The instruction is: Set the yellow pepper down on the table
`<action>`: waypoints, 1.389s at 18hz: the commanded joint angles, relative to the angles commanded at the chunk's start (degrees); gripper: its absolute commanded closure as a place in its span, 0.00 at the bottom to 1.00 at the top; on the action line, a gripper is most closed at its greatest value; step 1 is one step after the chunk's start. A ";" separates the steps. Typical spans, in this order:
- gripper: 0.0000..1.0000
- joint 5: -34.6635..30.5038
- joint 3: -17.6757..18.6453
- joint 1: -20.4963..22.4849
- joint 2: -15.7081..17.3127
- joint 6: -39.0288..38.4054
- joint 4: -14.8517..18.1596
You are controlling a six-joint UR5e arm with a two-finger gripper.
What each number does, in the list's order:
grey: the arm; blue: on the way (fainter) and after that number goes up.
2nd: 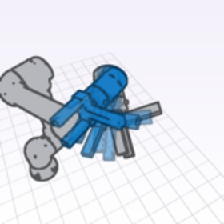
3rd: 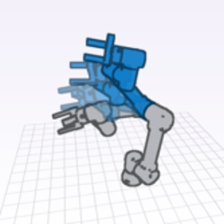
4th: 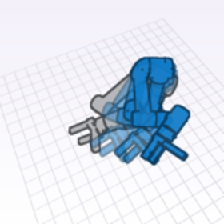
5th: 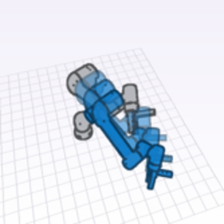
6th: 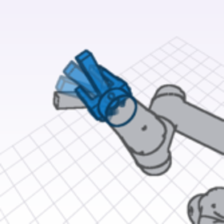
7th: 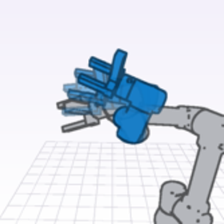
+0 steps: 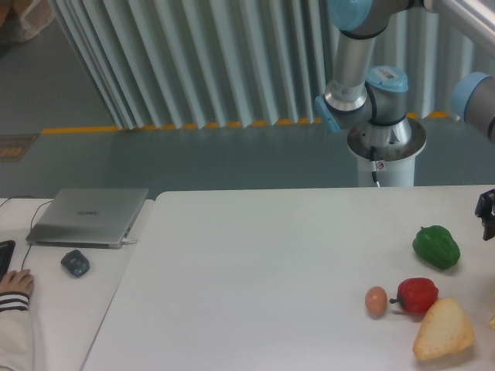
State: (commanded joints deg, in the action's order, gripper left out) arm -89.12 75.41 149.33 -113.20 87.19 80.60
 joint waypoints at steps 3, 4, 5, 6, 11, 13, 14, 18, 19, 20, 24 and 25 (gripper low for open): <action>0.00 0.09 0.17 0.26 0.17 0.00 0.00; 0.00 0.26 0.18 0.26 0.09 0.00 0.00; 0.00 0.53 0.18 0.26 0.09 0.00 -0.09; 0.00 0.62 -0.09 0.35 0.09 0.00 -0.09; 0.00 2.27 -1.49 0.26 -1.32 0.96 -1.48; 0.00 3.16 -1.49 0.09 -1.32 1.67 -2.55; 0.00 3.34 -1.49 0.00 -1.41 1.58 -2.98; 0.00 3.87 0.08 0.00 0.43 2.02 -4.12; 0.00 3.69 0.26 0.35 0.79 6.11 -6.57; 0.00 3.78 1.57 0.79 0.97 12.24 -8.07; 0.00 1.15 5.97 0.88 1.67 19.42 -17.83; 0.00 0.27 5.37 1.31 1.23 22.99 -17.41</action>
State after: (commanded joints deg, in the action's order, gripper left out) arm -88.85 80.78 150.64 -111.97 110.18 63.19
